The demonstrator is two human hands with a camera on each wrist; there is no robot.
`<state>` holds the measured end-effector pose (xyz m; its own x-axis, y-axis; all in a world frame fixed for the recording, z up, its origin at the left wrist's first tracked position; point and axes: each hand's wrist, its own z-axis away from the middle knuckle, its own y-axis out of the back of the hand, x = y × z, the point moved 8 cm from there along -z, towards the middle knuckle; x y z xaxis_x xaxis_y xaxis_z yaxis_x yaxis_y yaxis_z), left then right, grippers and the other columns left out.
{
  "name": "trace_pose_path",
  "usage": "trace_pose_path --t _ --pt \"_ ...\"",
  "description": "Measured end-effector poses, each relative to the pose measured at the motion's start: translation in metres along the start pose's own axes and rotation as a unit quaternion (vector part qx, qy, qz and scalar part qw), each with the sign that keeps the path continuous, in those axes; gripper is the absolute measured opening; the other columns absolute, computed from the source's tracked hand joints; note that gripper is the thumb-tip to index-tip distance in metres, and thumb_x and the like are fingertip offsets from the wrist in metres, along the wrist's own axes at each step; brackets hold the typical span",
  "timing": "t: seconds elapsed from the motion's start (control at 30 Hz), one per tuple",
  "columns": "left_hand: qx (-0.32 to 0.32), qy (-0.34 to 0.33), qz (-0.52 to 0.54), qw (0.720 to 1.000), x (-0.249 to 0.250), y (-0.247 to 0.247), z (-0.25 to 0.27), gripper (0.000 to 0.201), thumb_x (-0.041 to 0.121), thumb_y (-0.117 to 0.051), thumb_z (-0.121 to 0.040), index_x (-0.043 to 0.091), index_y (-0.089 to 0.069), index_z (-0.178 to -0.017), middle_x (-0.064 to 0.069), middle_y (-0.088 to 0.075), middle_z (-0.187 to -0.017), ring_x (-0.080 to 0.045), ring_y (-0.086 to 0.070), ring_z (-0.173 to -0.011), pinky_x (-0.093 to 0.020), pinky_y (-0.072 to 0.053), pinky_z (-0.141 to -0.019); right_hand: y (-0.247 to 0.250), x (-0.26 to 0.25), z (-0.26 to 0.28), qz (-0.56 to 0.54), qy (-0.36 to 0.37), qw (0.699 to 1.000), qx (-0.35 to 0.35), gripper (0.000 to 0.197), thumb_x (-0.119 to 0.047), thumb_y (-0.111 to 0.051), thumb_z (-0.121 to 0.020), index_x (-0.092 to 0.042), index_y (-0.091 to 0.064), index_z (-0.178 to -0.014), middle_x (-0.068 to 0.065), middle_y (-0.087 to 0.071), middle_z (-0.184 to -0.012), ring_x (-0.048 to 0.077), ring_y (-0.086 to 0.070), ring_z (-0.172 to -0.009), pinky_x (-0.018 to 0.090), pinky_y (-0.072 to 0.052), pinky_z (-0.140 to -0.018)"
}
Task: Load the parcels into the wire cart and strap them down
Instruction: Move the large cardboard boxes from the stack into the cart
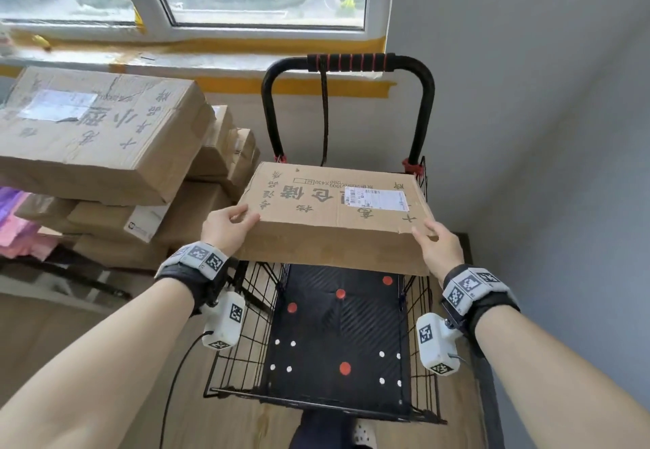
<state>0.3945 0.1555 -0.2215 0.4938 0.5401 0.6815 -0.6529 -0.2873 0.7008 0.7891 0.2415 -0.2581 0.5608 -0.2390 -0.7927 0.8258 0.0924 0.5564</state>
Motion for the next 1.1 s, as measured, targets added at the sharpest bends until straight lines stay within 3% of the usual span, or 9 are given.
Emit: trace_pose_path --t 0.13,0.27,0.5,0.63,0.8,0.9,1.1 --pt "-0.003 0.018 0.039 0.999 -0.001 -0.006 -0.011 0.054 0.034 -0.075 -0.076 0.020 -0.058 -0.125 -0.005 -0.061 -0.124 -0.019 -0.058 -0.108 -0.041 -0.049 -0.095 -0.002 0.010 -0.007 -0.049 -0.030 0.998 0.021 0.045 -0.025 -0.058 -0.093 -0.013 -0.047 -0.135 0.006 -0.054 -0.132 0.023 -0.051 -0.116 0.037 -0.041 -0.099" --pt "-0.040 0.021 0.038 0.998 0.002 -0.023 -0.022 0.069 0.029 -0.076 -0.075 0.017 -0.047 -0.137 -0.006 -0.056 -0.130 -0.021 -0.054 -0.114 -0.039 -0.047 -0.097 -0.001 0.027 -0.014 -0.080 -0.084 0.993 0.027 0.046 -0.021 -0.062 -0.089 -0.010 -0.048 -0.131 0.010 -0.057 -0.126 0.025 -0.054 -0.110 0.041 -0.046 -0.097" --pt "-0.090 0.033 0.006 0.995 -0.020 -0.051 -0.036 0.055 0.029 -0.069 -0.083 0.014 -0.053 -0.133 -0.009 -0.053 -0.135 -0.024 -0.051 -0.120 -0.037 -0.044 -0.098 -0.012 0.035 -0.024 -0.059 -0.111 0.992 0.015 0.042 -0.019 -0.064 -0.087 -0.009 -0.052 -0.127 0.008 -0.060 -0.122 0.023 -0.056 -0.109 0.036 -0.048 -0.093" --pt "-0.106 0.045 -0.020 0.993 -0.039 -0.063 -0.040 0.052 0.027 -0.068 -0.084 0.012 -0.055 -0.131 -0.010 -0.055 -0.133 -0.025 -0.051 -0.120 -0.037 -0.042 -0.099 -0.028 0.045 -0.024 -0.035 -0.139 0.990 0.001 0.038 -0.017 -0.061 -0.090 -0.009 -0.051 -0.126 0.008 -0.060 -0.120 0.019 -0.053 -0.098 0.028 -0.045 -0.082" --pt "-0.142 0.068 -0.075 0.985 -0.065 -0.086 -0.048 0.046 0.025 -0.064 -0.087 0.011 -0.055 -0.130 -0.011 -0.056 -0.131 -0.025 -0.053 -0.118 -0.037 -0.044 -0.095 -0.052 0.062 -0.022 -0.016 -0.159 0.987 -0.016 0.038 -0.016 -0.056 -0.092 -0.015 -0.048 -0.130 0.007 -0.058 -0.127 0.026 -0.055 -0.114 0.038 -0.045 -0.099" --pt "-0.165 0.081 -0.105 0.977 -0.078 -0.104 -0.052 0.044 0.026 -0.059 -0.090 0.014 -0.053 -0.132 -0.013 -0.054 -0.133 -0.027 -0.052 -0.117 -0.041 -0.045 -0.097 -0.061 0.066 -0.024 0.004 -0.160 0.987 -0.021 0.038 -0.015 -0.051 -0.095 -0.016 -0.047 -0.133 0.006 -0.055 -0.133 0.027 -0.053 -0.120 0.034 -0.044 -0.096" --pt "-0.203 0.076 -0.161 0.963 -0.088 -0.131 -0.052 0.042 0.025 -0.050 -0.095 0.011 -0.048 -0.135 -0.016 -0.050 -0.133 -0.031 -0.052 -0.116 -0.042 -0.047 -0.092 -0.069 0.072 -0.028 0.046 -0.152 0.987 -0.038 0.041 -0.021 -0.057 -0.093 -0.017 -0.047 -0.133 0.006 -0.052 -0.134 0.025 -0.053 -0.119 0.036 -0.044 -0.098"
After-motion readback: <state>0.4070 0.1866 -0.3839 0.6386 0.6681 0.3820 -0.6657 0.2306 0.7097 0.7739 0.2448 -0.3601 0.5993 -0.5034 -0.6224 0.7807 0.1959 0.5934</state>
